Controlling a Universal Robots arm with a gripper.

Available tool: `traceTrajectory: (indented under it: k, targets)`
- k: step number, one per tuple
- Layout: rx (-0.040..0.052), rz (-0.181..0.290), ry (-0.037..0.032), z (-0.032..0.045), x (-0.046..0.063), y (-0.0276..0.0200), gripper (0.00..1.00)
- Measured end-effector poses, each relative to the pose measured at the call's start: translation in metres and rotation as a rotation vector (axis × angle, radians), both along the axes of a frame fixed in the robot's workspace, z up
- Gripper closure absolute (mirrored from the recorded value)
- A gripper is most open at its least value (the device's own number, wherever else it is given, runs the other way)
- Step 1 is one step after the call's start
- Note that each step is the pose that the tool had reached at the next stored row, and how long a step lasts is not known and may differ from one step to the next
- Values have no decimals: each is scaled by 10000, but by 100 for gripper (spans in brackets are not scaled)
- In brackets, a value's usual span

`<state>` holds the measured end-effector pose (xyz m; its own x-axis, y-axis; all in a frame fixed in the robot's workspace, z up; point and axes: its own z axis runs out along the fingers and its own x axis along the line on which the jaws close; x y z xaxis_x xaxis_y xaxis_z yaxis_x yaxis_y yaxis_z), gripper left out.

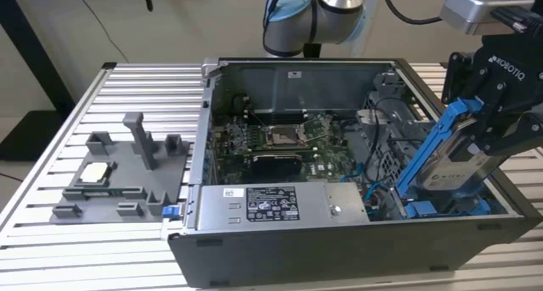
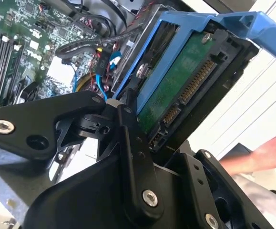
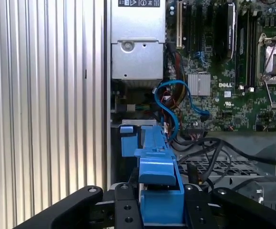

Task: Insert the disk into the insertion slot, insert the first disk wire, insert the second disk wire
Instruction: 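Insert the disk into the insertion slot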

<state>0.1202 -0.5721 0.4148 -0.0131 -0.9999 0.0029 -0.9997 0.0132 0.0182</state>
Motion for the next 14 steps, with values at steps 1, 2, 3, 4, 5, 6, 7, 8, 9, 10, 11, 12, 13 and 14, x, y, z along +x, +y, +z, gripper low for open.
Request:
traceTrajectory:
  k: [1,2,3,4,5,6,7,8,9,10,11,12,13,14]
  targets:
    - [0,1,0,-3,3,-2,67]
    - [-1,2,0,-7,8,-3,67]
    - [1,1,0,-11,13,-4,67]
    - [1,0,0,-15,19,-6,67]
    - [2,1,0,-21,22,-8,67]
    - [4,-1,0,-32,22,-10,67]
    - [3,-2,0,-45,23,-10,67]
    - [1,-1,0,-56,24,-11,67]
    - [1,-2,0,-69,25,-11,67]
    - [0,-3,0,-84,26,-11,67]
    - [1,-5,1,-101,26,-12,67]
    - [2,-9,1,-120,26,-11,67]
    - [1,-14,0,-137,26,-12,67]
    - [1,-18,1,-154,26,-12,67]
